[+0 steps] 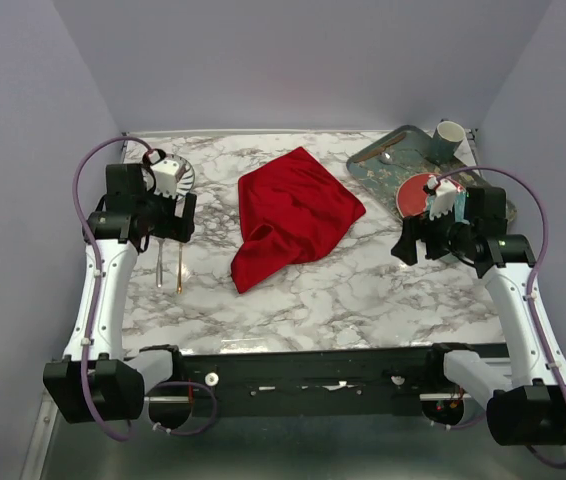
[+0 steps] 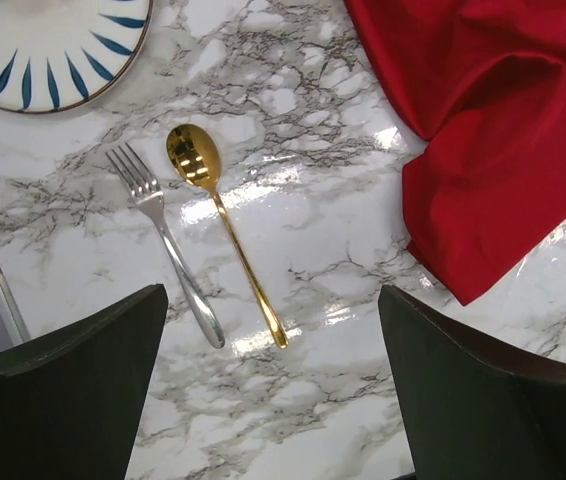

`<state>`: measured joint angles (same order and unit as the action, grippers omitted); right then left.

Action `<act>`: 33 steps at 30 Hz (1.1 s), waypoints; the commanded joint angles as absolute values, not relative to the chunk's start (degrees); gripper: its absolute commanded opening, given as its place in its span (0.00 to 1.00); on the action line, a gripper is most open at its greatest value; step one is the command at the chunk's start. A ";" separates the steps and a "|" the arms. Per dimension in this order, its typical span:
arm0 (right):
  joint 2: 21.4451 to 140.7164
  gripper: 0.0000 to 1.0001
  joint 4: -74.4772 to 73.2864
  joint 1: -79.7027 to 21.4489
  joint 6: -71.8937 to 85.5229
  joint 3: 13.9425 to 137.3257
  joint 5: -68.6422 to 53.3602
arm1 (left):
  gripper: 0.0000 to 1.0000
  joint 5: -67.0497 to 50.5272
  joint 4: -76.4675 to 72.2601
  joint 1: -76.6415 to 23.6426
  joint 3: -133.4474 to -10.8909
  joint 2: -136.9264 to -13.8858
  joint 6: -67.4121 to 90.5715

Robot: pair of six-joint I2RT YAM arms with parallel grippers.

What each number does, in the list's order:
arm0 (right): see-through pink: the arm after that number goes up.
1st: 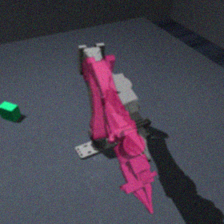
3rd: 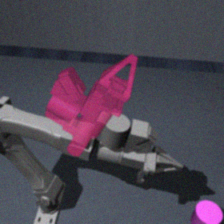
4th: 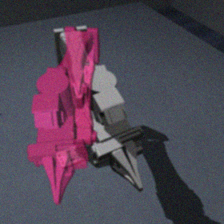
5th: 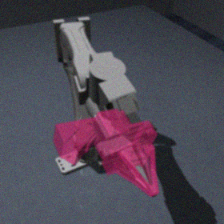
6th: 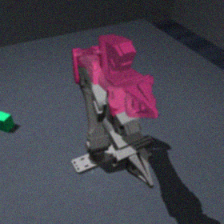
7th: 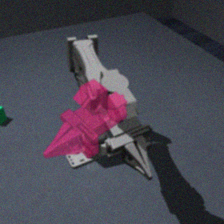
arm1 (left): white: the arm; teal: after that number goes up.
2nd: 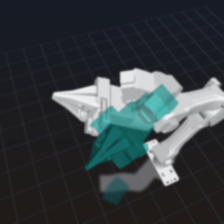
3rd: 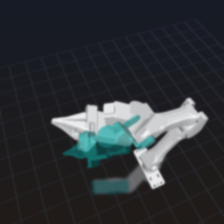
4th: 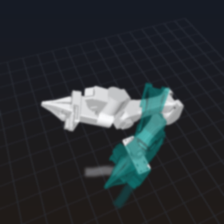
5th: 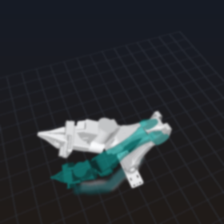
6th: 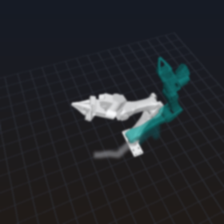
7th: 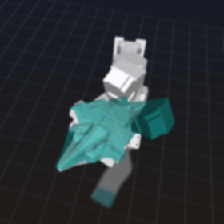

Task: Fold the napkin into a case and place the utensils inside
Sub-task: Flatten out the crumpled napkin at the center of the board.

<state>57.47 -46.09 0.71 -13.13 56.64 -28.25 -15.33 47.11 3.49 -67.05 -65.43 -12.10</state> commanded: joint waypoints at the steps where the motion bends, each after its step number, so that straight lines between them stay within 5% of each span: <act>1: 57.04 1.00 -45.00 0.53 -13.45 55.37 -29.44 | 0.99 -12.32 46.40 -1.48 -66.45 -65.04 -16.69; 14: 58.36 1.00 -44.03 0.53 -11.95 53.96 -29.27 | 0.99 10.90 39.73 -43.05 -44.93 -59.23 -27.51; 27: 58.71 1.00 -44.47 0.53 -12.48 53.52 -26.90 | 0.98 15.20 29.89 -52.03 -41.40 -71.97 -30.41; 33: 58.80 1.00 -44.82 0.53 -12.04 54.40 -26.81 | 0.76 16.52 28.30 -52.21 -41.75 -76.55 -31.29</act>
<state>58.50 -45.08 0.71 -12.45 54.04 -27.70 14.31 30.81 -51.88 -41.76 -74.02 -29.95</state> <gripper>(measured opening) 0.998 0.861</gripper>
